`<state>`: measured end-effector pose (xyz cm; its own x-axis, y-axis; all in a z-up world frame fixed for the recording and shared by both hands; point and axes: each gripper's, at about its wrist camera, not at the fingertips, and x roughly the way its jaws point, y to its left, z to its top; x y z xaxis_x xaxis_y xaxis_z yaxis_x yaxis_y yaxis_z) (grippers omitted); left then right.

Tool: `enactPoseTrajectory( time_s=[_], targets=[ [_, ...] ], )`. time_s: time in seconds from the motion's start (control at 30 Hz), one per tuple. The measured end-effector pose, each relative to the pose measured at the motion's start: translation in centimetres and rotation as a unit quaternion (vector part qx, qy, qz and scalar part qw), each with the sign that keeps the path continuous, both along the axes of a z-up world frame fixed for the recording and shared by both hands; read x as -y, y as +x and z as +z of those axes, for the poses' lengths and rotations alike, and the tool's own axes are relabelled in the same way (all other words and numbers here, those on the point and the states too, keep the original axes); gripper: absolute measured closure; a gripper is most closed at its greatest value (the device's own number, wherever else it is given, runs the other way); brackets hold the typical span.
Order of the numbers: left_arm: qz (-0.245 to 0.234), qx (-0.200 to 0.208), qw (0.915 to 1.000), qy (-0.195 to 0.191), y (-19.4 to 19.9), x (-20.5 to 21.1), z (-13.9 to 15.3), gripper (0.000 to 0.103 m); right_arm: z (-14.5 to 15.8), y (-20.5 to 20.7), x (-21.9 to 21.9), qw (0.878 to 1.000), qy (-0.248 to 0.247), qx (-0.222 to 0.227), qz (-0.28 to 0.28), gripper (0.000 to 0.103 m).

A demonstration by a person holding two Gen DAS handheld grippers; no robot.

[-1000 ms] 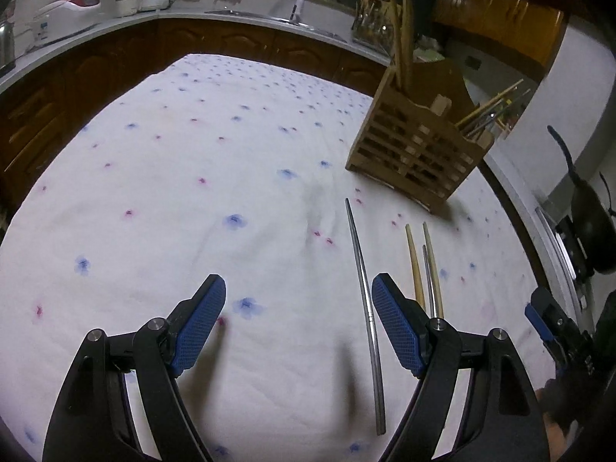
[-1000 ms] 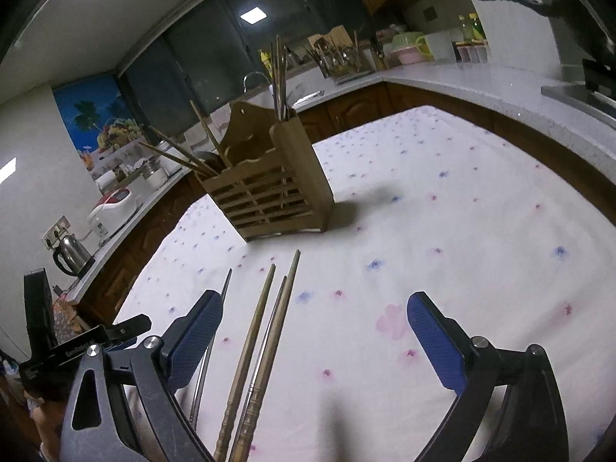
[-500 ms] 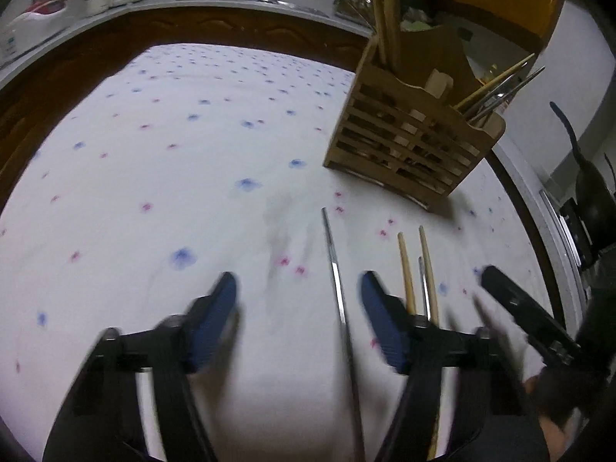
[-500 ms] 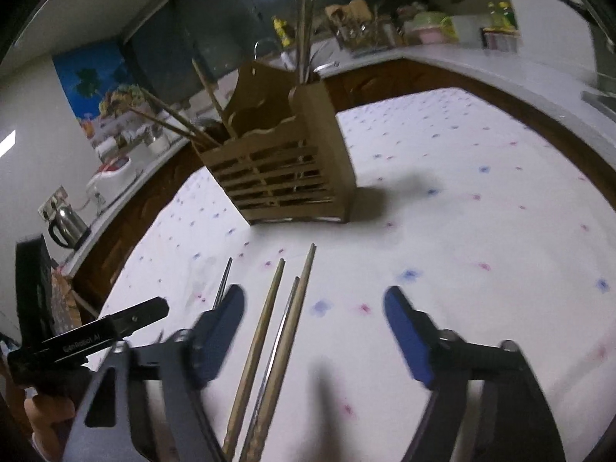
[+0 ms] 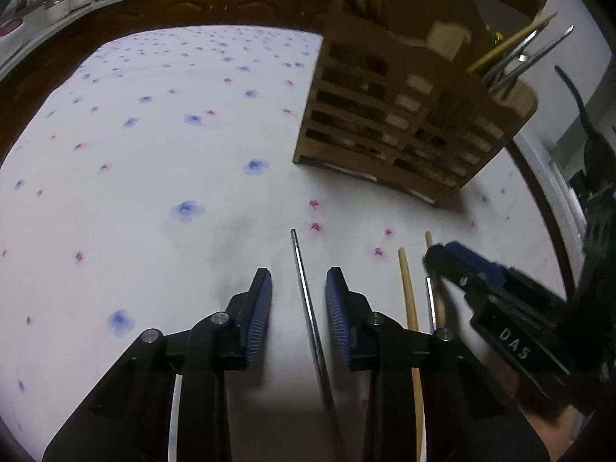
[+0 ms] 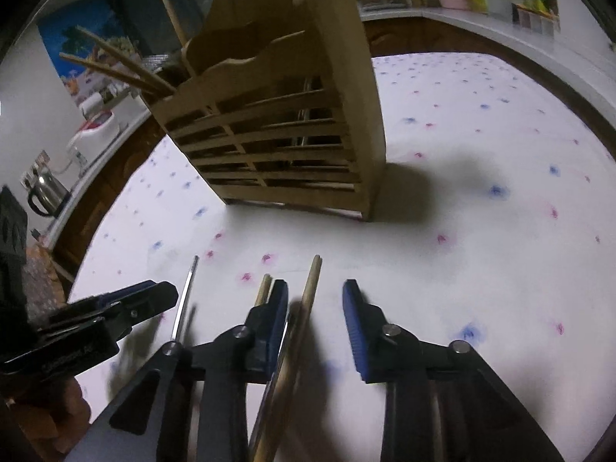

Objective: Organize utensils
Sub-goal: 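Grasp a metal chopstick with the left tool while the right grasps a wooden chopstick, then lift both chopsticks and carry them over the wooden holder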

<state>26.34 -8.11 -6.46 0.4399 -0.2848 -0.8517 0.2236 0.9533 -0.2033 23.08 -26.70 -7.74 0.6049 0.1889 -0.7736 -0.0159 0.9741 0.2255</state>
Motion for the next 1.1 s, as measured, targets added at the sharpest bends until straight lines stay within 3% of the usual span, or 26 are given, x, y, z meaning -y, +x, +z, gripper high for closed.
enactPoseTrajectory(
  time_s=[0.17,0.23,0.3,0.4,0.57,0.8,1.1],
  targets=[
    [-0.013,0.031,0.9983,0.047,-0.4,1.6,-0.1,0.077,0.0,0.8,-0.7,0.999,-0.044,-0.004,0.010,0.087],
    [-0.014,0.047,0.9962,0.072,-0.7,2.1,-0.2,0.087,-0.1,0.6,-1.4,0.997,-0.074,0.001,0.019,0.087],
    [-0.017,0.049,0.9959,0.074,-0.8,2.1,-0.2,0.096,-0.1,0.4,-1.8,0.996,-0.090,0.006,0.023,0.094],
    [-0.017,0.045,0.9966,0.066,-0.9,1.6,-0.1,0.099,-0.1,0.2,-1.5,0.997,-0.074,0.004,0.022,0.097],
    [-0.002,0.039,0.9991,0.016,-1.9,-0.4,0.9,0.099,1.1,-1.1,-0.3,0.999,-0.029,0.011,0.017,0.099],
    [0.016,0.065,0.9949,-0.075,-5.8,-3.9,5.4,0.099,5.9,-4.9,1.1,0.997,0.032,0.063,0.012,0.099],
    [0.012,0.124,0.9848,-0.122,-10.1,-6.6,11.3,0.099,10.9,-9.5,2.2,0.990,0.067,0.127,0.011,0.099]
  ],
)
